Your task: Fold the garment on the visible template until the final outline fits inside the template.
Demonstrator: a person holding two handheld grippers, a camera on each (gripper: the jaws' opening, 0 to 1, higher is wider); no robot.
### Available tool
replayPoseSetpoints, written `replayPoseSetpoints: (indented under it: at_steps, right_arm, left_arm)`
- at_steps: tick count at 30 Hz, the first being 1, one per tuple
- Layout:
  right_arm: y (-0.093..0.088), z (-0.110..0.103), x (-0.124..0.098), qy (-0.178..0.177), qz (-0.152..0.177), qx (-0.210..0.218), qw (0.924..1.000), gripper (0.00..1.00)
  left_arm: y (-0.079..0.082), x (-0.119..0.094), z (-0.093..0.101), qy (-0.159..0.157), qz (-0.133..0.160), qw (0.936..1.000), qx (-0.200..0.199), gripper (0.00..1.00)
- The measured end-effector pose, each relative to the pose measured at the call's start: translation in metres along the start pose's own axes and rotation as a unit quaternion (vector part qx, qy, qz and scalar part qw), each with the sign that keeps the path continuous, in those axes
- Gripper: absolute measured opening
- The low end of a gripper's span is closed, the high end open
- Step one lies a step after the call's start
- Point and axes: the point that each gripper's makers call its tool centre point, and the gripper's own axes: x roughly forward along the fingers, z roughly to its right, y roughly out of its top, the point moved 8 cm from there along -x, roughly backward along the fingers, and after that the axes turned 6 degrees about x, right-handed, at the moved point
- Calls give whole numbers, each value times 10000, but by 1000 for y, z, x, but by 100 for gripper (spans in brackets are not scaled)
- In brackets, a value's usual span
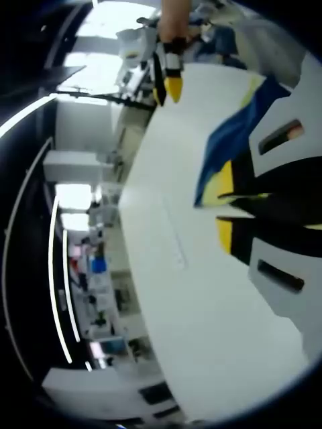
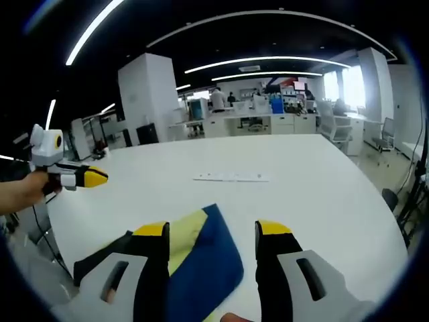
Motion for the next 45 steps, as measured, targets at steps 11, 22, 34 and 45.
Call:
replayPoseSetpoints:
  at_steps: [11, 22, 34, 45]
  right_arm:
    - [-3, -10, -25, 120, 21, -3, 9999, 52]
    - [-16, -22, -47, 342, -131, 96, 9993, 53]
    - [-34, -35, -68, 678, -458, 203, 9964, 58]
    - [-36, -34, -71, 696, -538, 185, 9959, 58]
  left_arm:
    - [-26, -45, 10, 228, -254, 9992, -211, 47]
    - [-54, -84, 23, 372, -356, 9974, -507, 48]
    - [-82, -115, 35, 530, -509, 9934, -879, 48]
    - [-83, -117, 31, 599, -513, 9926, -918, 47]
